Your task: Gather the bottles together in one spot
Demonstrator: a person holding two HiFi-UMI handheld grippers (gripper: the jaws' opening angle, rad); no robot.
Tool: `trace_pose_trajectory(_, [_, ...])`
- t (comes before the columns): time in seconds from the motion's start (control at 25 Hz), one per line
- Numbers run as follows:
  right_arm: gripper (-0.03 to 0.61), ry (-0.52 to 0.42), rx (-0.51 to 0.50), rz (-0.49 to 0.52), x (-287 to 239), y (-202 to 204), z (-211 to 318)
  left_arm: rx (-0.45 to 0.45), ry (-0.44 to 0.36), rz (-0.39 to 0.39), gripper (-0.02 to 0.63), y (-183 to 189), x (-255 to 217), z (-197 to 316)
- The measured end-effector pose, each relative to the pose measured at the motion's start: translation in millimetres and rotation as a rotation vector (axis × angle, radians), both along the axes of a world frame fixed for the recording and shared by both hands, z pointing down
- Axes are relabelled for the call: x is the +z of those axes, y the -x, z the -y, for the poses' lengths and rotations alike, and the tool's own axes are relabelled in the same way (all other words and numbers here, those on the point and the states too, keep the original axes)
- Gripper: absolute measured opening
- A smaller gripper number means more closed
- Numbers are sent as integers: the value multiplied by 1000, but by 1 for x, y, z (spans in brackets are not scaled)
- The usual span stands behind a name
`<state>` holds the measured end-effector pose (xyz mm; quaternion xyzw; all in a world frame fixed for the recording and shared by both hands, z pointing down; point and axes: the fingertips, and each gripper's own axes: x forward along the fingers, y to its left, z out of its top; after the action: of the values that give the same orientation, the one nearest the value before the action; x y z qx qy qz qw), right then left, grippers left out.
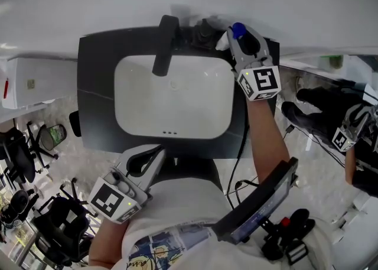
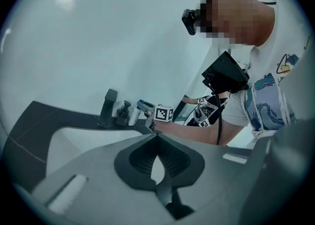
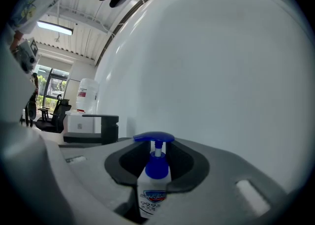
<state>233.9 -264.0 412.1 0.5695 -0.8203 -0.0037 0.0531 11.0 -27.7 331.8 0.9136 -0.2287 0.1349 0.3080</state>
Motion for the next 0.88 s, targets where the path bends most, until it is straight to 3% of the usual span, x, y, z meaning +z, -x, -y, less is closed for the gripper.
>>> trace_pose_trajectory(0.28, [109, -21, -10, -7, 0, 1, -5, 7, 1, -7, 2, -10, 1, -1])
trace_pose_trajectory(0.64, [242, -22, 26, 29, 0, -11, -3, -3, 9, 2, 2, -13, 1, -1])
trace_pose_trajectory(0.88, [283, -26, 19, 63, 0, -14, -2, -5, 11, 8, 2, -18, 2, -1])
